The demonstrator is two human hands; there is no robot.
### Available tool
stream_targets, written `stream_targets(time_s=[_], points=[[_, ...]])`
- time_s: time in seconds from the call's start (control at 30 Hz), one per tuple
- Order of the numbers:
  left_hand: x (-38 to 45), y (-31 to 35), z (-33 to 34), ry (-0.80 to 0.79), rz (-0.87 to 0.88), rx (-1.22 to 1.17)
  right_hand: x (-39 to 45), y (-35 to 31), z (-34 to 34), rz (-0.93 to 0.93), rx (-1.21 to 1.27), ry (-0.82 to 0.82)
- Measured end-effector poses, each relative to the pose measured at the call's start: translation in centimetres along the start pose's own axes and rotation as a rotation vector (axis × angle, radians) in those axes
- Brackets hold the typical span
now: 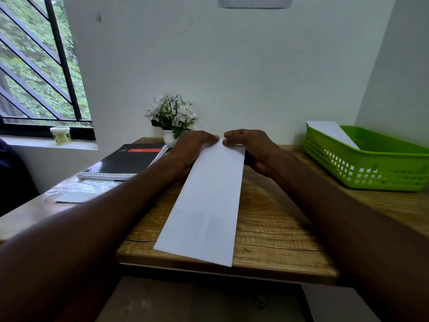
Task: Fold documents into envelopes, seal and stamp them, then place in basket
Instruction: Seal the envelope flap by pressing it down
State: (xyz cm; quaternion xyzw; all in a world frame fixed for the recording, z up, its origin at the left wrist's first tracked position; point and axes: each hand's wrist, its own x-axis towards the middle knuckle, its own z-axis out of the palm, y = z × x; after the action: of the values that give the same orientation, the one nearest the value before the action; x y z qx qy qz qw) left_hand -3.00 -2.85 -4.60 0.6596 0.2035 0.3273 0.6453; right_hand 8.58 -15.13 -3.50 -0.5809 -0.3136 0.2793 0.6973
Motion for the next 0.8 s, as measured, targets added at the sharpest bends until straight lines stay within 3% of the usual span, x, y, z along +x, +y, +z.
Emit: stream_targets(time_s=[0.27,0.4,0.6,0.8], points=[[0.1,0.1,-0.4,0.099,0.049,-0.121,0.2,-0.7,-1.1,0.014,0.202,0.142],[0.1,-0.5,-0.2,0.104,0.047,-0.114,0.5,-0.9,-2.0,0.001,0.174,0.242],[-0.4,-0.2,0.2,0.034,0.079,-0.119,0.1,-0.3,-0.7,0.023,-0.082,0.044],[-0.1,-0.3,0.3,0.0,0.12,0.006,0.3,0.0,-0.5,-0.03,-0.044,0.035]])
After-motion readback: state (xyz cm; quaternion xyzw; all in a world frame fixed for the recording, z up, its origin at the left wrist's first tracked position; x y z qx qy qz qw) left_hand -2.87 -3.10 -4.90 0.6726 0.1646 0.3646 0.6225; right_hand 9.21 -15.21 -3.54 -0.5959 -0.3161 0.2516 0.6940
